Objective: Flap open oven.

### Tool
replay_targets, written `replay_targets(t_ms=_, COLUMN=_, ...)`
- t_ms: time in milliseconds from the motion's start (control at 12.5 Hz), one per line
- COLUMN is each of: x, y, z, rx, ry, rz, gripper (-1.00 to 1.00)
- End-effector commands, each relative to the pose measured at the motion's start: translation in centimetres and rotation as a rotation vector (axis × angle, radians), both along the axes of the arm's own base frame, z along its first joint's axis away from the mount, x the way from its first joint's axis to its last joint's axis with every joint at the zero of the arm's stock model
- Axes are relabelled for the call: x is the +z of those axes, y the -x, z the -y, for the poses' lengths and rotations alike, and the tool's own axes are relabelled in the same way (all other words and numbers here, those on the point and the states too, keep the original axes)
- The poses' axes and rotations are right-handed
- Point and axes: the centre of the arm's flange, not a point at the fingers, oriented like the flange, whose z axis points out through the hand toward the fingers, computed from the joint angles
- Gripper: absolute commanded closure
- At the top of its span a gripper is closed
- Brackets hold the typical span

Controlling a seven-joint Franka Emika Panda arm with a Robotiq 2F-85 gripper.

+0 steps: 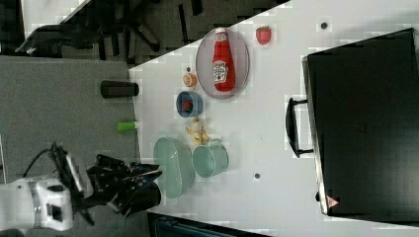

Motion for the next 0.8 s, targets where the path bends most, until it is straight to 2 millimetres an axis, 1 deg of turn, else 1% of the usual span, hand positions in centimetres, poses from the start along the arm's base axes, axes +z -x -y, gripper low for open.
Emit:
replay_targets(t_ms=80, x=-4.1, y=0.0, z=5.5, rx=0.233, ry=-0.029, rz=-0.045, gripper=0.65)
replay_targets(t_ms=240, x=-6.6, y=-0.6, z=8.6, rx=0.42, ry=-0.03, rz=-0.044, gripper=0.65)
replay_targets(t_ms=480, x=-9.7, y=-1.6, z=13.1, rx=0.702, ry=0.023, rz=-0.032, gripper=0.65)
replay_targets(t_ms=640, x=-11.6, y=-2.5, z=15.4, rx=0.816, ry=0.072, rz=-0.011, gripper=0.65)
replay_targets(t_ms=800, x=-13.8, y=-3.1, z=17.2, rx=0.858, ry=0.104, rz=-0.006, gripper=0.65)
